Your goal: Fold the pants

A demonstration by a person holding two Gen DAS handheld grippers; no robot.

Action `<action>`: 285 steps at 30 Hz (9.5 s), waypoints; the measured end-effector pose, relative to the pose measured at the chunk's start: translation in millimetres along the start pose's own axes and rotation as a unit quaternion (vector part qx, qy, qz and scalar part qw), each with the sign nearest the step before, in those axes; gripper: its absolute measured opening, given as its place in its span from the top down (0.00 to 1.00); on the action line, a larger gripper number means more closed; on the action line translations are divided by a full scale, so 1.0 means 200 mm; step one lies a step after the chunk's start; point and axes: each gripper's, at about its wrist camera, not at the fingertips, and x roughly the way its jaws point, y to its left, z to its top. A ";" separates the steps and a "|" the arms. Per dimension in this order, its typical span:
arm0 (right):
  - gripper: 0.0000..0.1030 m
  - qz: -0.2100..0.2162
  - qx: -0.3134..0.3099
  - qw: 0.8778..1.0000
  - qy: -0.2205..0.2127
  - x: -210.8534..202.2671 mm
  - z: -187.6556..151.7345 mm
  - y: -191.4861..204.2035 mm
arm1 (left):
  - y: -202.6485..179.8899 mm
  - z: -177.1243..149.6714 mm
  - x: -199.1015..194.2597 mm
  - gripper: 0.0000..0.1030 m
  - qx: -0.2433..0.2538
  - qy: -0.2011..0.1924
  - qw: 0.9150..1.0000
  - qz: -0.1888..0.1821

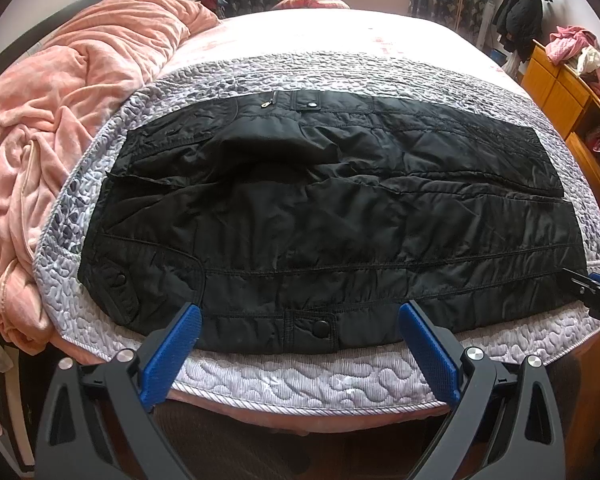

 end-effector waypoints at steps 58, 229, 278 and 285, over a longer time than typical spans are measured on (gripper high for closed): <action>0.89 0.130 -0.113 0.976 -0.132 0.34 1.40 -1.20 | -1.33 1.56 1.09 0.04 0.219 -0.051 0.950 -0.215; 0.65 0.009 0.011 0.999 0.046 0.62 0.16 -0.76 | -0.43 -0.24 0.50 0.82 -0.066 0.008 0.984 -0.168; 0.41 0.210 -0.252 0.945 0.008 0.72 0.62 0.79 | 0.30 0.04 0.65 0.33 -0.084 -0.012 0.996 -0.020; 0.41 0.204 -0.292 0.934 0.019 0.77 0.57 0.87 | 0.34 0.06 0.70 0.28 -0.080 -0.010 0.996 -0.031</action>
